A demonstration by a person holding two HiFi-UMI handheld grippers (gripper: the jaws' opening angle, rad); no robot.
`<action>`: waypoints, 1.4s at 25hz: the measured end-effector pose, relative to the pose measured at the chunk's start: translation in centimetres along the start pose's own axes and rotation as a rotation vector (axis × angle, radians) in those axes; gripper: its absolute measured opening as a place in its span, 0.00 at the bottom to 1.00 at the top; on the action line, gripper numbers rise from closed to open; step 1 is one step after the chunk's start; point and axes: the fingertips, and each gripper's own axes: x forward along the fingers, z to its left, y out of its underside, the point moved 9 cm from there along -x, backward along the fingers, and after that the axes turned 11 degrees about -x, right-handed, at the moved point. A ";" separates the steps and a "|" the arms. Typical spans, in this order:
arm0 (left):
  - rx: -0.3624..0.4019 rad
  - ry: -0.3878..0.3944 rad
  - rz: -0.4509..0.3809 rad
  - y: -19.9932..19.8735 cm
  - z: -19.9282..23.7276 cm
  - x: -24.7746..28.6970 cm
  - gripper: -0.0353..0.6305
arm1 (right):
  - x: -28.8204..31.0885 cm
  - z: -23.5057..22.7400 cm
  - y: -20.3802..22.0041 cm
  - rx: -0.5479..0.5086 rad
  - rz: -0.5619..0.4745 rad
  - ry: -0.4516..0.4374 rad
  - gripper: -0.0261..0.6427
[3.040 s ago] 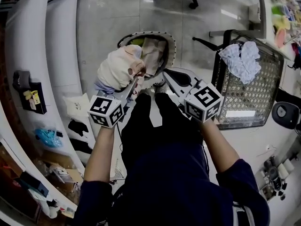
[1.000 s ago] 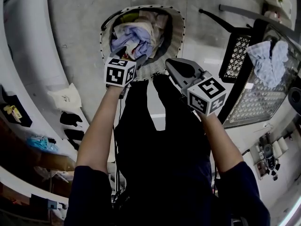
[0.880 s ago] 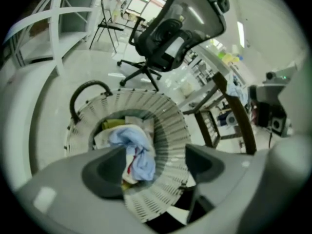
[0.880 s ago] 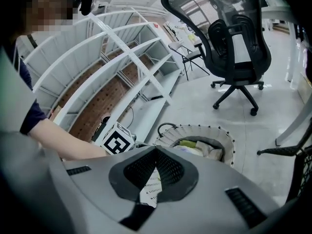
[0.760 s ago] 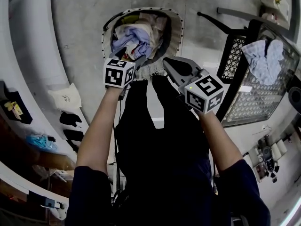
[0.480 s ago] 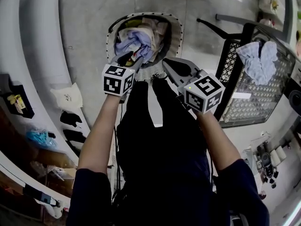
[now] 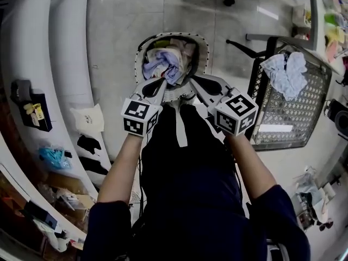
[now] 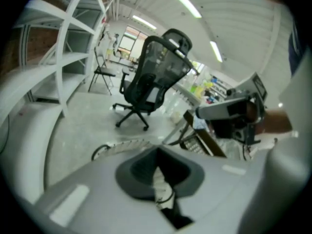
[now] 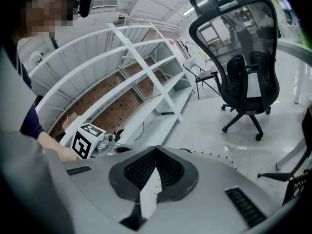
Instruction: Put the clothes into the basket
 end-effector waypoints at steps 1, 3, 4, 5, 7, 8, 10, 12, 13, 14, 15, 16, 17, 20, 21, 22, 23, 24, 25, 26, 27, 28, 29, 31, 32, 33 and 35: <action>0.019 0.004 -0.023 -0.6 -0.7 -0.9 0.06 | -0.5 0.4 -0.8 -0.013 -0.014 -0.006 0.05; 0.058 0.007 -0.070 -1.8 -1.9 -2.6 0.06 | -1.6 1.2 -2.3 -0.043 -0.045 -0.017 0.05; 0.072 0.008 -0.095 -2.4 -2.5 -3.4 0.06 | -2.1 1.6 -3.1 -0.060 -0.061 -0.020 0.05; 0.084 0.011 -0.120 -3.1 -3.1 -4.3 0.06 | -2.7 1.9 -3.9 -0.077 -0.078 -0.021 0.05; 0.109 0.023 -0.174 -4.5 -4.5 -6.2 0.06 | -3.9 2.7 -5.5 -0.110 -0.114 -0.023 0.05; 0.122 0.031 -0.201 -5.2 -5.2 -7.1 0.06 | -4.5 3.1 -6.3 -0.128 -0.133 -0.024 0.05; 0.149 0.047 -0.250 -6.6 -6.8 -8.8 0.06 | -5.9 3.9 -7.9 -0.167 -0.170 -0.025 0.05; 0.179 0.058 -0.296 -8.1 -8.3 -10.3 0.06 | -7.2 4.7 -9.6 -0.200 -0.207 -0.022 0.05; 0.195 0.063 -0.318 -8.9 -9.0 -11.0 0.06 | -7.8 5.1 -10.4 -0.213 -0.228 -0.021 0.05; 0.210 0.068 -0.337 -9.6 -9.7 -11.7 0.06 | -8.3 5.5 -11.2 -0.223 -0.247 -0.021 0.05; 0.224 0.073 -0.355 -10.3 -10.3 -12.4 0.06 | -8.9 5.9 -12.0 -0.234 -0.265 -0.023 0.05; 0.236 0.077 -0.373 -10.9 -11.0 -13.1 0.06 | -9.5 6.4 -12.7 -0.244 -0.281 -0.025 0.05; 0.246 0.080 -0.390 -11.5 -11.6 -13.8 0.06 | -10.0 6.9 -13.3 -0.254 -0.296 -0.028 0.05; 0.276 0.085 -0.441 -13.0 -13.4 -15.7 0.06 | -11.8 8.2 -15.0 -0.288 -0.337 -0.029 0.05; 0.291 0.086 -0.452 -13.5 -13.9 -16.3 0.06 | -12.3 8.6 -15.5 -0.300 -0.352 -0.030 0.05; 0.305 0.081 -0.460 -13.9 -14.4 -16.9 0.06 | -12.8 9.0 -16.0 -0.310 -0.369 -0.030 0.05; 0.318 0.074 -0.468 -14.4 -14.9 -17.5 0.06 | -13.2 9.4 -16.6 -0.318 -0.386 -0.031 0.05; 0.332 0.072 -0.482 -14.8 -15.5 -18.1 0.06 | -13.7 9.8 -17.1 -0.325 -0.403 -0.032 0.05; 0.346 0.076 -0.500 -15.2 -16.0 -18.8 0.06 | -14.2 10.2 -17.5 -0.331 -0.418 -0.034 0.05; 0.358 0.083 -0.517 -15.4 -16.5 -19.4 0.06 | -14.6 10.6 -17.8 -0.341 -0.430 -0.035 0.05; 0.367 0.088 -0.531 -15.4 -17.0 -20.0 0.06 | -15.0 11.0 -18.1 -0.352 -0.440 -0.036 0.05; 0.376 0.093 -0.543 -15.4 -17.4 -20.6 0.06 | -15.4 11.4 -18.3 -0.362 -0.446 -0.035 0.05; 0.382 0.096 -0.551 -15.4 -17.8 -21.1 0.06 | -15.8 11.8 -18.5 -0.363 -0.448 -0.034 0.05; 0.394 0.099 -0.559 -15.2 -18.5 -21.9 0.06 | -16.4 12.6 -19.0 -0.353 -0.463 -0.036 0.05; 0.401 0.098 -0.558 -15.0 -18.8 -22.2 0.06 | -16.6 12.9 -19.1 -0.357 -0.475 -0.041 0.05; 0.404 0.098 -0.557 -14.9 -19.0 -22.4 0.06 | -16.9 13.2 -19.2 -0.365 -0.481 -0.047 0.05; 0.398 0.100 -0.571 -14.7 -19.5 -22.8 0.06 | -17.3 13.6 -19.0 -0.386 -0.486 -0.061 0.05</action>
